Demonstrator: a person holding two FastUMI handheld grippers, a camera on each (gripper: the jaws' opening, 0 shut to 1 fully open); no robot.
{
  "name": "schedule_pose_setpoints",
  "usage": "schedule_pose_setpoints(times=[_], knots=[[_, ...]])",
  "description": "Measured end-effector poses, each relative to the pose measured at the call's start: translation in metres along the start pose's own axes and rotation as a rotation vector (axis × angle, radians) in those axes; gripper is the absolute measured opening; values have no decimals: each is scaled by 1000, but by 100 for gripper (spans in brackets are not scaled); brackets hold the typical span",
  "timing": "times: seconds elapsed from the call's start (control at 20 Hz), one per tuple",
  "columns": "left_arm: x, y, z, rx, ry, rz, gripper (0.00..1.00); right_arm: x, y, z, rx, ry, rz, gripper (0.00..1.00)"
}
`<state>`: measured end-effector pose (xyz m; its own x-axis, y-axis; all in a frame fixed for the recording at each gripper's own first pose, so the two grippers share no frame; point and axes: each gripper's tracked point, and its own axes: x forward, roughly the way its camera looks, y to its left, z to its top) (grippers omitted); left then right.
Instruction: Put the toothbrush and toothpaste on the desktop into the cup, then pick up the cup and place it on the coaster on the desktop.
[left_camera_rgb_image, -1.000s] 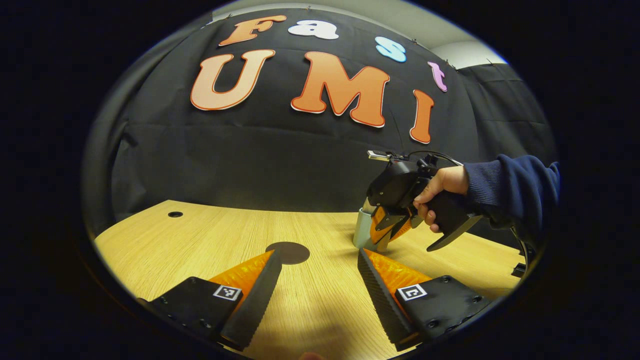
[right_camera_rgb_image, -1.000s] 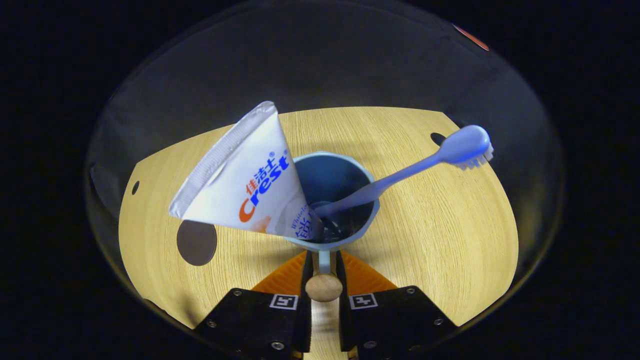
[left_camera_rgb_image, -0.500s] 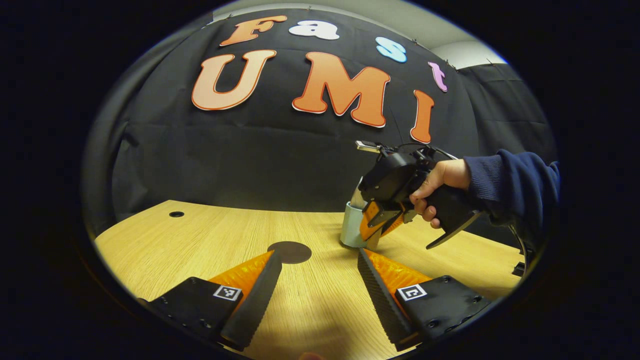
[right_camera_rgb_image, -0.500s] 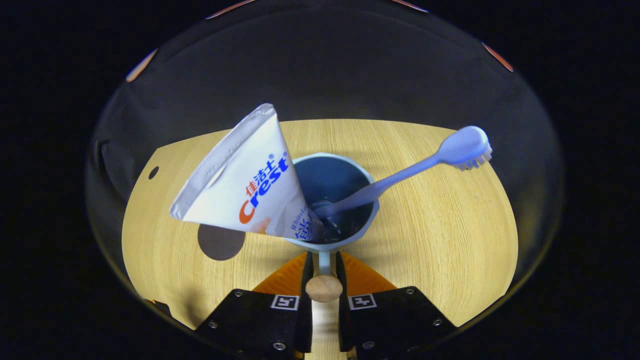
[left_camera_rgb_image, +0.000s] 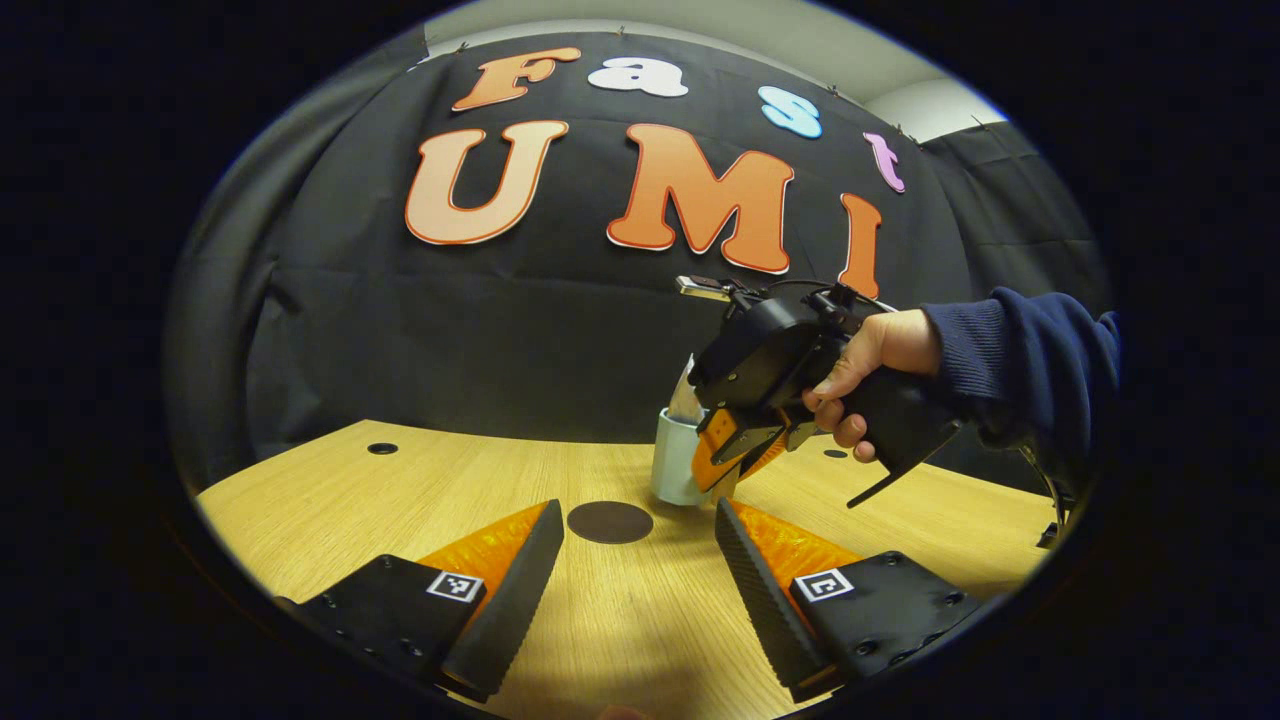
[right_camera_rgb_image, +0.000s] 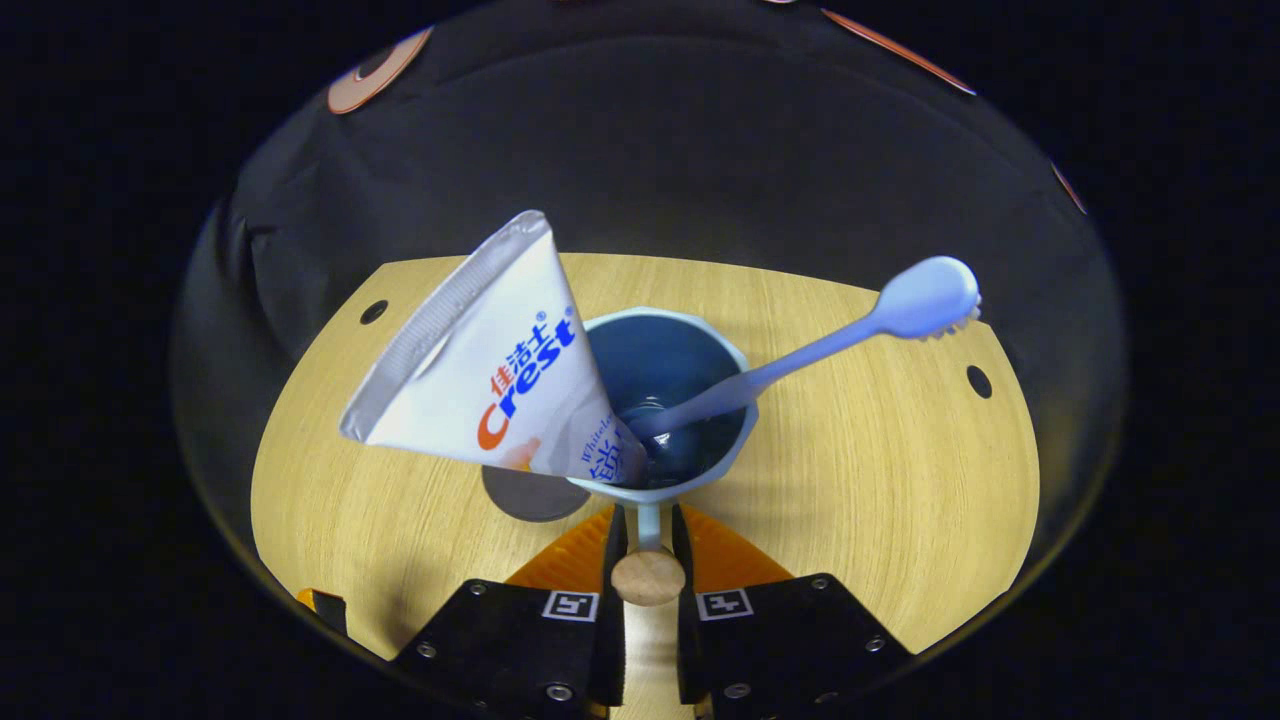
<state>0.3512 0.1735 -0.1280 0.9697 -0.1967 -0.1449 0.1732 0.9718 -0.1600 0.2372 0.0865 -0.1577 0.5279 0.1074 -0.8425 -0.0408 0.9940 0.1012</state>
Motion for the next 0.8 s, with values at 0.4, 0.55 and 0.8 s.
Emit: schedule_pose_setpoints(times=[0.4, 0.55, 0.8], knots=[[-5, 6, 6, -10, -24, 12, 97, 8, 4, 2, -112, 17, 65, 21], [-4, 8, 5, -10, -25, 21, 97, 12, 7, 1, -143, 30, 90, 20], [-3, 9, 3, -10, -19, 25, 97, 12, 7, 0, -166, 55, 102, 20]])
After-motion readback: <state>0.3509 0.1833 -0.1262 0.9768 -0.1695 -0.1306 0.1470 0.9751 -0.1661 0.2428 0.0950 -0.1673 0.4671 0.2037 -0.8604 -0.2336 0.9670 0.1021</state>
